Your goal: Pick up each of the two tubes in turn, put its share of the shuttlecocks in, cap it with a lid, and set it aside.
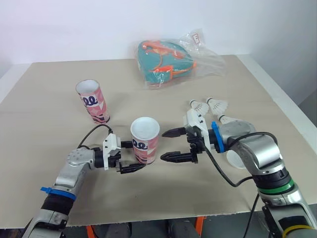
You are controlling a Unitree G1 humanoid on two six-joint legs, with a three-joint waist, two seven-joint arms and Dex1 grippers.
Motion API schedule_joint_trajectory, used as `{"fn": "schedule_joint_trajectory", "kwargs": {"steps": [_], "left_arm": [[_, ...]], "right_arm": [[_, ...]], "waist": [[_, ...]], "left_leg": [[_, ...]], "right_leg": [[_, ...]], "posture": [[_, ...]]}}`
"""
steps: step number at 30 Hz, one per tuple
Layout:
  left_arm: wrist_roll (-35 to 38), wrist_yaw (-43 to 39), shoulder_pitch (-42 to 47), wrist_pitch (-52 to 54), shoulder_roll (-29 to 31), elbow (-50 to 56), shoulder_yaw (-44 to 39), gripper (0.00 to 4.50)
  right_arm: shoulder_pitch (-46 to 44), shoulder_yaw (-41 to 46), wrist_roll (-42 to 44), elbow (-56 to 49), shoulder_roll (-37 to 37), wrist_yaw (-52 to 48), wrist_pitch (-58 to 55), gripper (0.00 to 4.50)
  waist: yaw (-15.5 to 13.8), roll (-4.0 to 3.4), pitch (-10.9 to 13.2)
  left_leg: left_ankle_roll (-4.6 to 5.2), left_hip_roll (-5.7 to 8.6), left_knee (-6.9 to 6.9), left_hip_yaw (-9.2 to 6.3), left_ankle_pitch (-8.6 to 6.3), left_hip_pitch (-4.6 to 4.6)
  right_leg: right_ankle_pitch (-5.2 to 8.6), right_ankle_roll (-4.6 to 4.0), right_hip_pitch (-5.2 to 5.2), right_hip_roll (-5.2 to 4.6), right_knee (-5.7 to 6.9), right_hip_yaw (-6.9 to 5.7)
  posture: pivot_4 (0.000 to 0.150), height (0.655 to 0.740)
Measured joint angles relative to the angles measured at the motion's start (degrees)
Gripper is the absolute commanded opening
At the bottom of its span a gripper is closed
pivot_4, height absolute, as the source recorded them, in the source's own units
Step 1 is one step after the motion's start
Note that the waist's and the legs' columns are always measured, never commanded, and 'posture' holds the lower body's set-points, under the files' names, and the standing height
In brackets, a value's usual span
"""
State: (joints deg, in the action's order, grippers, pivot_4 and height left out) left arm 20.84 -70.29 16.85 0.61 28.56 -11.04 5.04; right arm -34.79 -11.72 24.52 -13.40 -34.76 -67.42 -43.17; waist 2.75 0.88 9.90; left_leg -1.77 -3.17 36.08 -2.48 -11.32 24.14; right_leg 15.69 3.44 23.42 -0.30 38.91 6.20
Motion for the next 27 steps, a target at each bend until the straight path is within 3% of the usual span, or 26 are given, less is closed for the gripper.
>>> {"fn": "schedule_joint_trajectory", "kwargs": {"steps": [7,18,27], "left_arm": [[6.4,2.31,-6.28,6.97,4.8,7.21,-8.29,4.48],[31.66,8.89,-19.62,29.22,17.86,35.96,-30.22,4.48],[35.9,12.38,-19.52,29.27,17.22,41.3,-33.02,4.48]], "right_arm": [[-1.73,-2.9,-0.25,2.62,3.66,0.23,1.7,4.5],[-4.47,-6.12,-1.78,12.4,10.22,-0.42,8.47,4.5],[-6.95,-8.14,-3.26,18.46,13.84,-2.45,12.41,4.5]], "waist": [[0.18,0.18,0.12],[0.03,0.64,0.49],[0.06,0.6,0.51]], "left_leg": [[0.0,-0.13,-0.06,-0.03,0.0,0.02],[-0.07,-0.22,-0.18,-0.11,-0.01,0.01],[-0.13,-0.23,-0.27,-0.1,0.02,-0.04]], "right_leg": [[0.03,-0.09,0.05,0.06,0.02,-0.06],[0.13,-0.32,0.05,0.04,0.02,-0.26],[0.07,-0.51,0.06,0.08,0.02,-0.26]], "posture": [[0.15,0.74],[0.15,0.74],[0.15,0.74]]}}
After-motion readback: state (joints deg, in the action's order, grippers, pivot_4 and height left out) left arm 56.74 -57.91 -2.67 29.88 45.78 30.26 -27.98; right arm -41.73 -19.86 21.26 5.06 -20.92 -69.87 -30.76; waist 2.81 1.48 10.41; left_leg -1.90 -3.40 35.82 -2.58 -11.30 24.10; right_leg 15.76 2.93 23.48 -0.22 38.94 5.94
